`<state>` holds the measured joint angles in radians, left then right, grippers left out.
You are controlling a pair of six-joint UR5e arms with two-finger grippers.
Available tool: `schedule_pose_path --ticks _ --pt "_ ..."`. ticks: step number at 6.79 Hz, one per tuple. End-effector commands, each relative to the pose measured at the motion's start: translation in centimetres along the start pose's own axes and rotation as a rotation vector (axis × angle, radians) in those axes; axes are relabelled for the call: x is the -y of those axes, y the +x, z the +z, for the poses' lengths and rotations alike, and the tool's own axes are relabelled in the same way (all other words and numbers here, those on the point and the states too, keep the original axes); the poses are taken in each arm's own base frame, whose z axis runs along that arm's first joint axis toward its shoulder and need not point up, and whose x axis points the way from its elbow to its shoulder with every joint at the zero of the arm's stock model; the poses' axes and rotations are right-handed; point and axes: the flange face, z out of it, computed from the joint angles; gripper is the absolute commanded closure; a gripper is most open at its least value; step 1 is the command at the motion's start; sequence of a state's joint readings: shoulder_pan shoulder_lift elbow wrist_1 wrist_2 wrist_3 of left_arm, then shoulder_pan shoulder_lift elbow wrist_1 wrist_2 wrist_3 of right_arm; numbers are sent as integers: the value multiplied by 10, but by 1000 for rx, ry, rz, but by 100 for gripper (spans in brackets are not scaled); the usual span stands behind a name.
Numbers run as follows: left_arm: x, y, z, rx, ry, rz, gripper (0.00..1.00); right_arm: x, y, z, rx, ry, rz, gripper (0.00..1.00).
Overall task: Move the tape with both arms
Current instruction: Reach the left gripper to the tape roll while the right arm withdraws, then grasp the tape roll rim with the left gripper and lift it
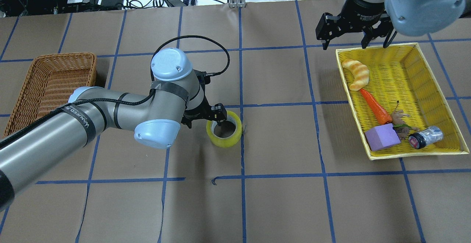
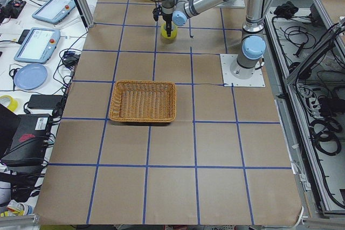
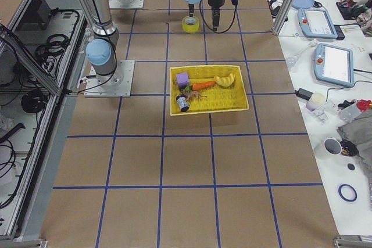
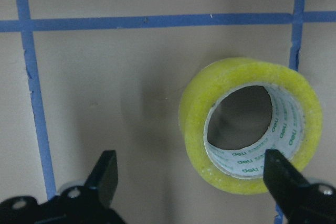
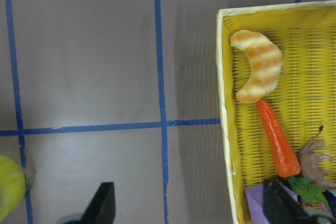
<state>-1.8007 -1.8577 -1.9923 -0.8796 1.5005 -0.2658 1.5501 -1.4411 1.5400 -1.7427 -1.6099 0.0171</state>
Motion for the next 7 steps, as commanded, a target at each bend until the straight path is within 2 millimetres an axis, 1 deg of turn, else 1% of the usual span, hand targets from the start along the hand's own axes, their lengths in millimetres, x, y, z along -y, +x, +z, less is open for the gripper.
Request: schedule_pose_path --ticks 1,2,3,4,5,6,7 --pt "6 0 20 3 -10 -12 1 -9 8 -19 -53 23 3 0" --pt "7 1 30 0 -28 -20 13 -14 8 -17 -50 -20 -8 0" --pt "10 0 42 5 -47 -33 38 -18 7 -15 -43 -46 -12 0" --pt "11 0 44 7 -52 -34 82 -18 6 -14 -32 -51 -13 0" --pt "20 2 35 -2 -38 -48 100 -19 4 -13 -9 -59 -13 0" --pt "26 0 23 -2 -28 -70 100 -19 2 -13 12 -62 -12 0" --pt "34 -17 12 -5 -17 -92 100 -21 2 -15 14 -61 -12 0"
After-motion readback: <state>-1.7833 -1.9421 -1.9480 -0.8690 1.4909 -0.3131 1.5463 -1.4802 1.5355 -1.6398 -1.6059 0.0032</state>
